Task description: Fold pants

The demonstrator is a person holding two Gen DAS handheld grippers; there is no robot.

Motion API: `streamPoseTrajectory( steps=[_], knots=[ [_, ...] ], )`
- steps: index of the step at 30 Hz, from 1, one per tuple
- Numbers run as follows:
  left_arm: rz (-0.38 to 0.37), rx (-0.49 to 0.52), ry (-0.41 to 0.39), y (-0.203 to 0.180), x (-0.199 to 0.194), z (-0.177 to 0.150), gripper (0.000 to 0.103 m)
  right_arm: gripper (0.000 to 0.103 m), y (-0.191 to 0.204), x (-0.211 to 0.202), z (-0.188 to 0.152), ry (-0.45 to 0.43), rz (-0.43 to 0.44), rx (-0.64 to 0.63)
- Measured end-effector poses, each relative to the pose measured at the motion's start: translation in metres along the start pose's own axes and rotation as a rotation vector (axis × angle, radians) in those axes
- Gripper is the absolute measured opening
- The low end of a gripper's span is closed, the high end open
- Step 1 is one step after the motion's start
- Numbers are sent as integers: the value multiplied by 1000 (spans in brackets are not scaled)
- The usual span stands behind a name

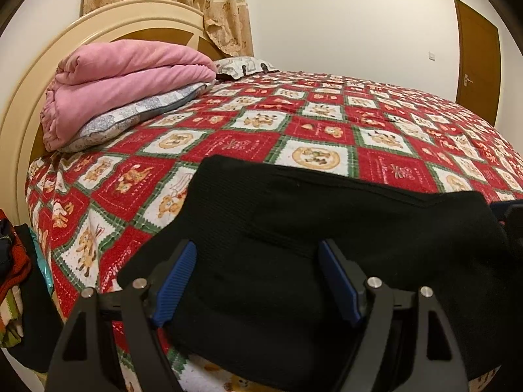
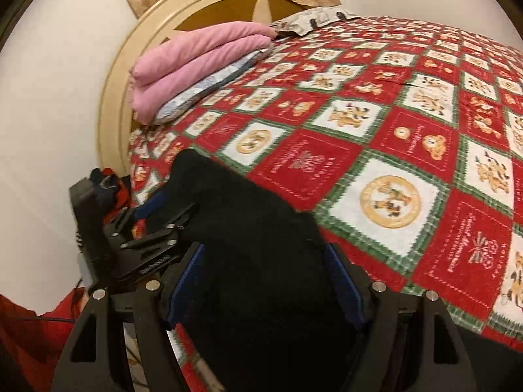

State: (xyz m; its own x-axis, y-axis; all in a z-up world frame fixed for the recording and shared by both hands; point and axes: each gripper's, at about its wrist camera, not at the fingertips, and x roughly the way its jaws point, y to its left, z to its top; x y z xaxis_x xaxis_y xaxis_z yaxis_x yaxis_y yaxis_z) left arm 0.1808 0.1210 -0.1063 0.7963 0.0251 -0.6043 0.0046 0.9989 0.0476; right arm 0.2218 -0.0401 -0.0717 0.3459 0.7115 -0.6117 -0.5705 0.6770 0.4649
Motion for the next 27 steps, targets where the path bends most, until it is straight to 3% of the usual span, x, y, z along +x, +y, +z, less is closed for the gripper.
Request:
streamPoseTrajectory(
  steps=[3, 7, 11, 15, 20, 24, 27],
  knots=[
    [0, 1, -2, 0, 0, 0, 81, 76, -4, 2, -9, 37, 22, 25],
    [3, -2, 0, -1, 0, 0, 81, 76, 4, -4, -16, 74, 167, 48],
    [2, -1, 0, -1, 0, 0, 81, 76, 12, -2, -15, 93, 260, 43],
    [5, -2, 1, 0, 0, 1, 81, 76, 8, 14, -10, 93, 252, 71],
    [0, 0, 4, 0, 0, 1, 81, 76, -3, 8, -7, -13, 117, 132],
    [3, -1, 3, 0, 0, 1, 81, 76, -7, 13, -15, 53, 181, 162],
    [5, -2, 2, 0, 0, 1, 81, 87, 3, 19, -10, 71, 198, 123]
  ],
)
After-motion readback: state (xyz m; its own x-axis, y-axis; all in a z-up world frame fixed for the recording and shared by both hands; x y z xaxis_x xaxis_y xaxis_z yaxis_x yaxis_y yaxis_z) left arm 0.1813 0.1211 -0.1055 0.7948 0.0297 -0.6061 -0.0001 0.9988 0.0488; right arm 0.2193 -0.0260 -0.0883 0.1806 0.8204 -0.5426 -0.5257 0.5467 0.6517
